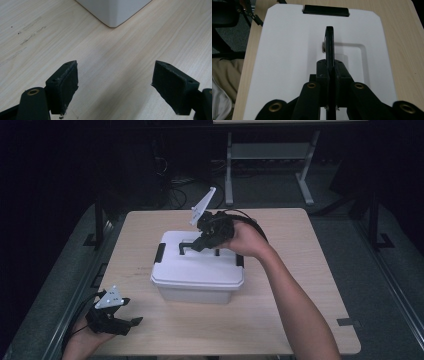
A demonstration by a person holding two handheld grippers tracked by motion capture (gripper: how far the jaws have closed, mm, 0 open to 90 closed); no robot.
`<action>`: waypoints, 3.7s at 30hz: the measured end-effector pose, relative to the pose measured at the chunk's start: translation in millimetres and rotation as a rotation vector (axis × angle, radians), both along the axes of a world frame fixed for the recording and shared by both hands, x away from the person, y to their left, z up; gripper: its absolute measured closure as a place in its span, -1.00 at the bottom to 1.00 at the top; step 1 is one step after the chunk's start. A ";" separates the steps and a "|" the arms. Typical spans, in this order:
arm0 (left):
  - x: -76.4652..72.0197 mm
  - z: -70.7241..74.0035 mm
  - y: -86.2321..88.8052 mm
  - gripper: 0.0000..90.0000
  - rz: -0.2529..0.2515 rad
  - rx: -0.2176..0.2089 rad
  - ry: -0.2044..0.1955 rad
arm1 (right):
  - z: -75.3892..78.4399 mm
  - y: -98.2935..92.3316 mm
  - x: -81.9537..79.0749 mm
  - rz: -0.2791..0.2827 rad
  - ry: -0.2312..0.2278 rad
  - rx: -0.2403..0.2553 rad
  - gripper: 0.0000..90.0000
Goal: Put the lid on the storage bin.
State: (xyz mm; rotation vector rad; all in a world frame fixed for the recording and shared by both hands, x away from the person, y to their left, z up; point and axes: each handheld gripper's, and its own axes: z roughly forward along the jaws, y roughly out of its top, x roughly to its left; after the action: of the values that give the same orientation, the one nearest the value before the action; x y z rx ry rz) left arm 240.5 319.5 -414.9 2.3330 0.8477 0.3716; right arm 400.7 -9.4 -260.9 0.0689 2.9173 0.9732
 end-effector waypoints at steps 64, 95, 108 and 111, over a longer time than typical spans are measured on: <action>-3.2 5.6 -0.7 -0.55 -0.008 -0.017 -0.012 | -21.9 -3.8 1.6 -0.055 0.074 0.042 0.49; -4.1 7.7 0.8 -0.56 0.006 -0.026 -0.018 | -8.2 -29.6 -19.2 -0.072 0.054 0.047 0.39; -3.9 7.8 -2.6 -0.56 0.003 -0.008 -0.017 | -14.4 -57.9 -27.5 -0.107 0.066 0.058 0.39; -4.1 7.9 -3.3 -0.56 0.003 -0.005 -0.018 | -16.5 -63.7 -28.9 -0.115 0.070 0.056 0.38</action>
State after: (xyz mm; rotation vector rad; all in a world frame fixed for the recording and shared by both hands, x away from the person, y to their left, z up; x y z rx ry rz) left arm 236.4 316.2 -407.0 2.3206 0.8430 0.3903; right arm 371.9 -73.0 -277.3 0.2765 2.9104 1.0545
